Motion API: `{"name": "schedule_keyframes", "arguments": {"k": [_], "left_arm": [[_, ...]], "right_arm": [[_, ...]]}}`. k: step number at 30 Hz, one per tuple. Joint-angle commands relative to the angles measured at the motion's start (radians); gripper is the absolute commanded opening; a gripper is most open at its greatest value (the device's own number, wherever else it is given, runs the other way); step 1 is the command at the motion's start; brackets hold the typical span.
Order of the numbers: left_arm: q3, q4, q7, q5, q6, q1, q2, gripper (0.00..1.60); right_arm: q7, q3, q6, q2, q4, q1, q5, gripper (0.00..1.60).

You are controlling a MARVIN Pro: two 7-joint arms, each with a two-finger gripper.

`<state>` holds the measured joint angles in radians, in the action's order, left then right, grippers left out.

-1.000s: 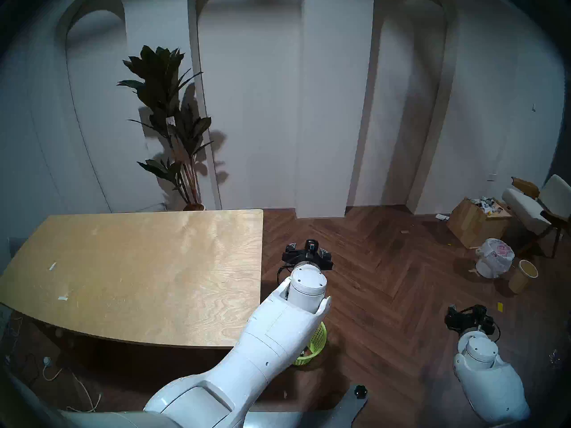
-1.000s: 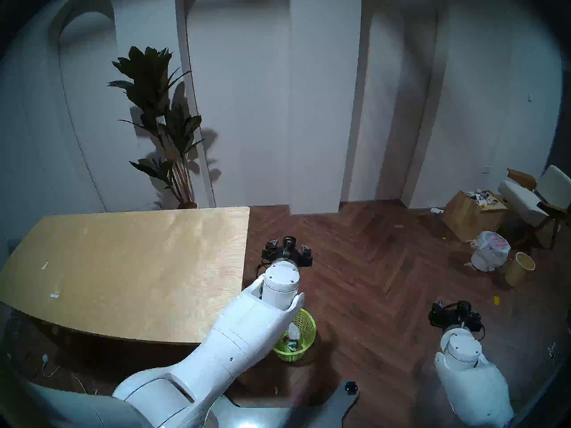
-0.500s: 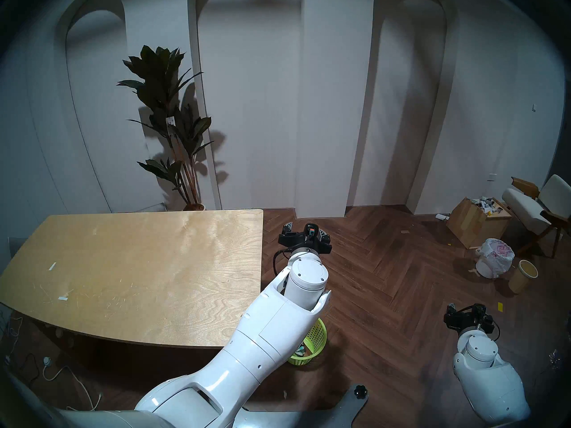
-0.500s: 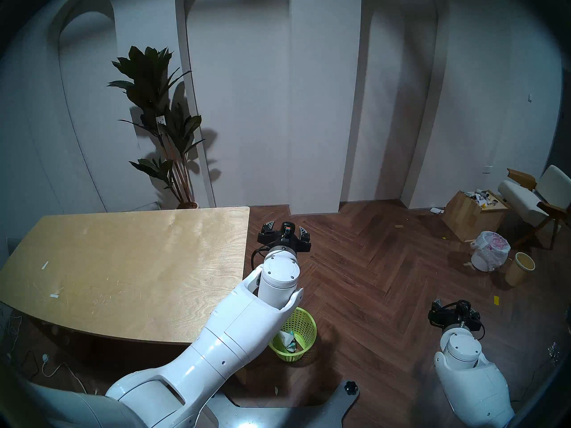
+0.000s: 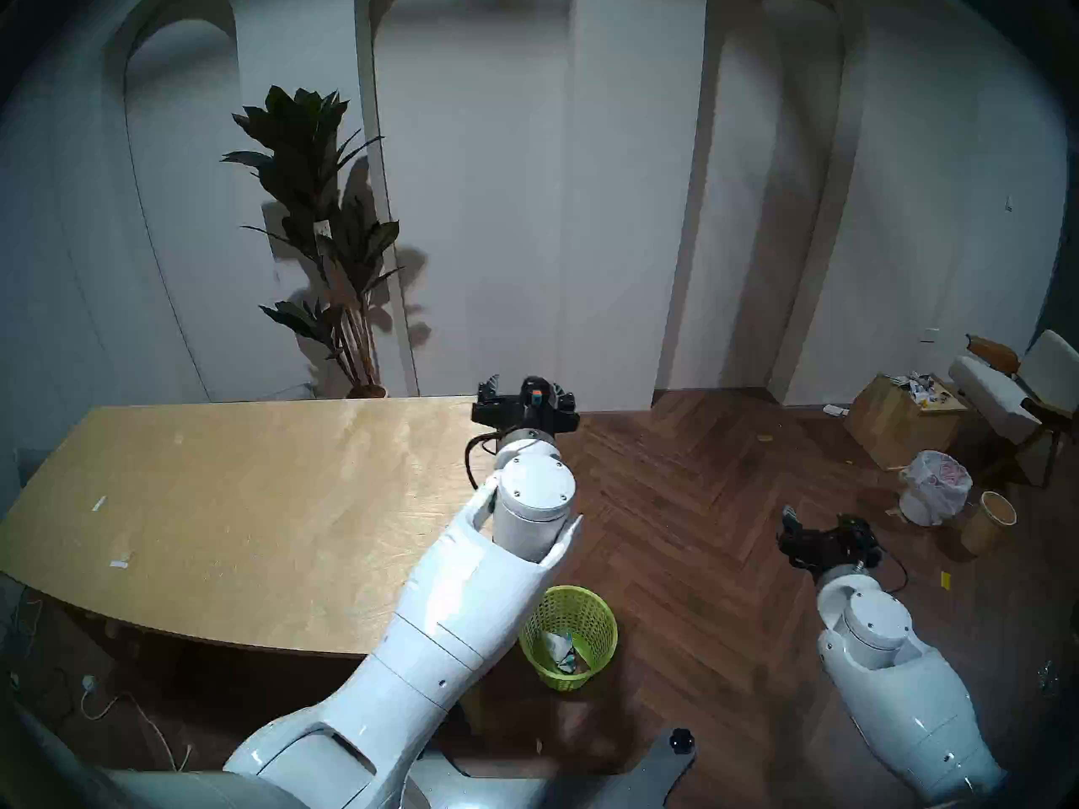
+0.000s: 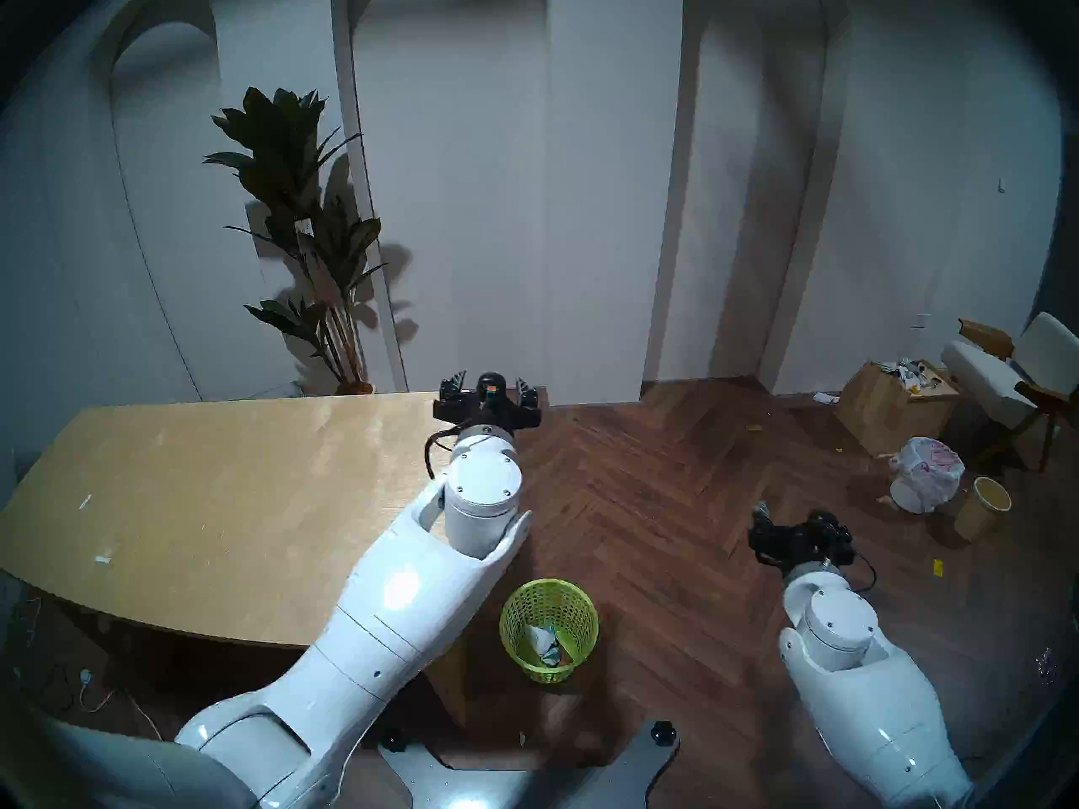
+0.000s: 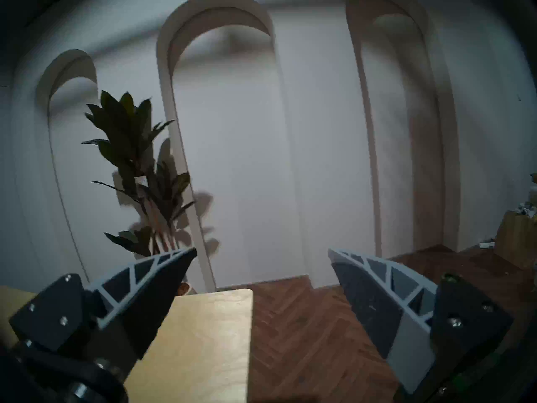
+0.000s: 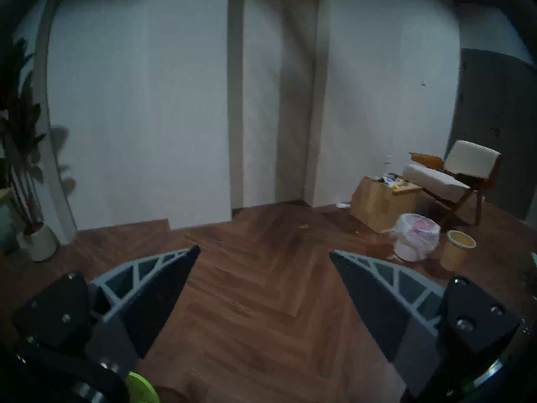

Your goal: Put the trash into the trash bin on the ground

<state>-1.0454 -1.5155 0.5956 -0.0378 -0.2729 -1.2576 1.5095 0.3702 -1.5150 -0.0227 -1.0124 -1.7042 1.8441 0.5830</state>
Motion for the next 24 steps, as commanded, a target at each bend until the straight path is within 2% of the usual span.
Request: {"name": "schedule_keyframes", "arguments": {"k": [1,5,11,24], "left_arm": [[-0.083,-0.122,0.024,0.011,-0.028,-0.039,-0.104,1.6],[-0.128,-0.186,0.022,0.007,-0.058,-0.074,-0.149,1.6],[-0.154,-0.26,-0.008,-0.007,-0.093,-0.111,-0.19,1.6],[-0.202,-0.445,-0.153,-0.09,-0.204,-0.194,-0.291,1.6]], "right_arm": [[-0.022,0.073,0.013,-0.022,-0.084,-0.119,-0.028,1.6],[-0.03,0.122,0.031,-0.043,-0.092,-0.171,-0.044,1.6],[-0.034,0.169,0.064,-0.07,-0.083,-0.228,-0.063,1.6],[-0.016,0.255,0.142,-0.167,0.018,-0.371,-0.117,1.6]]}}
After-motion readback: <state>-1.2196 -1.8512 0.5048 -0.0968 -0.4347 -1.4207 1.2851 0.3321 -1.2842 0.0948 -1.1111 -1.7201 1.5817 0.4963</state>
